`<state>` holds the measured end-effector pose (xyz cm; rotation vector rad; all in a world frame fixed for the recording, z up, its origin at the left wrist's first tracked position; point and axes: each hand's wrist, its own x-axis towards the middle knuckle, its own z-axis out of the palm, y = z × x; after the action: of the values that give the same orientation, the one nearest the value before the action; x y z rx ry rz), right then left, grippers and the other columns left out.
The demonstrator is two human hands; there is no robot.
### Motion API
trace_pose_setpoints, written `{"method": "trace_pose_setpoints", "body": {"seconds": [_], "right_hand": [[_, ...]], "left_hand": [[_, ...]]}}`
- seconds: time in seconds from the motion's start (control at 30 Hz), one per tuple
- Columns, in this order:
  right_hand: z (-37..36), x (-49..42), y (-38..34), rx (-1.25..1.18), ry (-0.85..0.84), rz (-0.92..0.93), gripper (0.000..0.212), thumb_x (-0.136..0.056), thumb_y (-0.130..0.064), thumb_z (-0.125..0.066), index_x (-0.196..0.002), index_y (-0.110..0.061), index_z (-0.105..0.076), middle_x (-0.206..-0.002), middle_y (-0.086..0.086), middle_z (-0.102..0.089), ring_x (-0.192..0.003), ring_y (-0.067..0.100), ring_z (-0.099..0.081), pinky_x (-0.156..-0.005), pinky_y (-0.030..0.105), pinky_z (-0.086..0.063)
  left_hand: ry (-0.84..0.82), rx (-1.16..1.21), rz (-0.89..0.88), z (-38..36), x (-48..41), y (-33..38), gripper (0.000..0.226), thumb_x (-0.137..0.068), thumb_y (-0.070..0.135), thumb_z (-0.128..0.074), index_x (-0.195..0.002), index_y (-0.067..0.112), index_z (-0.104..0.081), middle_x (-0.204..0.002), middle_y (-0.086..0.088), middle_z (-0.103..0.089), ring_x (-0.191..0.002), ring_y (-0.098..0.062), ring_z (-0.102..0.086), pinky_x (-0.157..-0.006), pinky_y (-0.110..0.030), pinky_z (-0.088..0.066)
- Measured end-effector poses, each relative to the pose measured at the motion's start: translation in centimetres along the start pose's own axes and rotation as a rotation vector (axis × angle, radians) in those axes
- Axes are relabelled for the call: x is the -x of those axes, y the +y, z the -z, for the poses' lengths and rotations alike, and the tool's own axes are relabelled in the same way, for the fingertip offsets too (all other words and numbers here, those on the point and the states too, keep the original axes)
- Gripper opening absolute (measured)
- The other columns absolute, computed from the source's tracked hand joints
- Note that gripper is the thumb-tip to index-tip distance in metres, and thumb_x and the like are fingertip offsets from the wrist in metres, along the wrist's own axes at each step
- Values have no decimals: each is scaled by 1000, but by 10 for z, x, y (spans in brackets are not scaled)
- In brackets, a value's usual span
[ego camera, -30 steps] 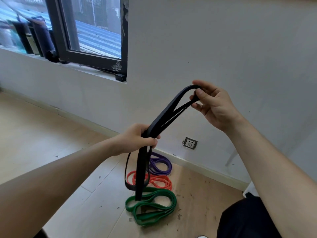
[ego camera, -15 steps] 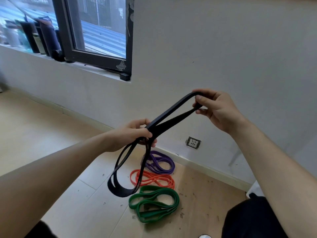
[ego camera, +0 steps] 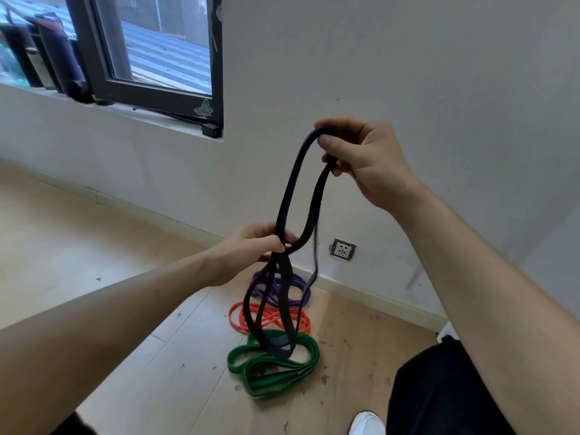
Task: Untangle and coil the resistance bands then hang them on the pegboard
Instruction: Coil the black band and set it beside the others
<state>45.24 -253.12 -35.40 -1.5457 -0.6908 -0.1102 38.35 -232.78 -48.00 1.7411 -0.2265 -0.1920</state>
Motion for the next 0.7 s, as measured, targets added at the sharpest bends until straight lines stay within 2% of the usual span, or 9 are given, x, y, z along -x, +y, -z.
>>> {"method": "trace_pose_setpoints", "body": {"seconds": [0.07, 0.13, 0.2, 0.3, 0.37, 0.43, 0.57, 0.63, 0.7], "right_hand": [[2, 1, -1, 44, -42, 18, 19, -90, 2, -70, -107, -6, -72, -82, 7, -69, -65, 18, -64, -52, 26, -45], [2, 4, 0, 74, -86, 24, 20, -89, 2, -71, -108, -5, -72, -84, 6, -70, -65, 18, -63, -53, 26, -45], [2, 5, 0, 81, -109, 21, 21, -90, 2, -70, -109, -4, -71, -84, 6, -70, -65, 18, -63, -53, 26, -44], [4, 5, -2, 87, -111, 35, 20, -89, 2, -70, -108, -7, -72, -85, 7, -69, -65, 18, -62, -52, 26, -44], [5, 4, -2, 78, -112, 39, 20, -90, 1, -71, -108, -8, -72, -85, 9, -69, -66, 18, -62, -53, 27, -44], [4, 4, -1, 62, -114, 41, 20, -90, 0, -71, -108, -7, -72, -86, 10, -68, -66, 19, -61, -53, 28, -43], [3, 4, 1, 31, -100, 49, 20, -89, -1, -71, -108, -9, -73, -85, 8, -69, -68, 20, -62, -54, 28, -43], [2, 3, 1, 13, -87, 50, 21, -90, 0, -71, -110, -7, -72, -85, 9, -69, -69, 21, -62, -54, 28, -44], [1, 3, 0, -7, -78, 54, 22, -90, 2, -70, -111, -4, -71, -85, 10, -68, -69, 21, -62, -55, 28, -44]], "left_hand": [[35, -22, 13, 0, -1, -2, 21, -97, 5, -59, -108, 15, -73, -113, -2, -74, -111, -20, -69, -106, -42, -51], [41, -55, 33, 1, -1, -4, 20, -97, 5, -61, -108, 16, -74, -113, -3, -74, -109, -20, -70, -105, -42, -52], [37, -90, 29, 2, -1, -6, 15, -95, 10, -67, -105, 17, -75, -112, -5, -73, -108, -23, -69, -104, -44, -53], [27, -109, -3, 3, -2, -6, 3, -86, 20, -73, -89, 21, -73, -101, -6, -70, -108, -30, -67, -107, -52, -48], [49, -81, -14, 3, -5, -6, 8, -78, 31, -75, -81, 26, -69, -97, -8, -69, -110, -31, -68, -109, -53, -46], [70, -46, -18, 3, -8, -7, 16, -82, 30, -78, -89, 22, -66, -95, -8, -69, -107, -29, -70, -109, -52, -47], [35, -90, -44, -4, -12, -8, 43, -90, 34, -74, -129, 24, -59, -84, 1, -66, -98, -20, -72, -105, -43, -51], [18, -123, -59, -9, -14, -6, 52, -88, 39, -75, -135, 24, -57, -81, 1, -59, -93, -20, -70, -105, -39, -50], [6, -144, -67, -15, -15, -5, 61, -82, 45, -77, -137, 25, -58, -75, 2, -52, -79, -19, -64, -98, -35, -53]]}}
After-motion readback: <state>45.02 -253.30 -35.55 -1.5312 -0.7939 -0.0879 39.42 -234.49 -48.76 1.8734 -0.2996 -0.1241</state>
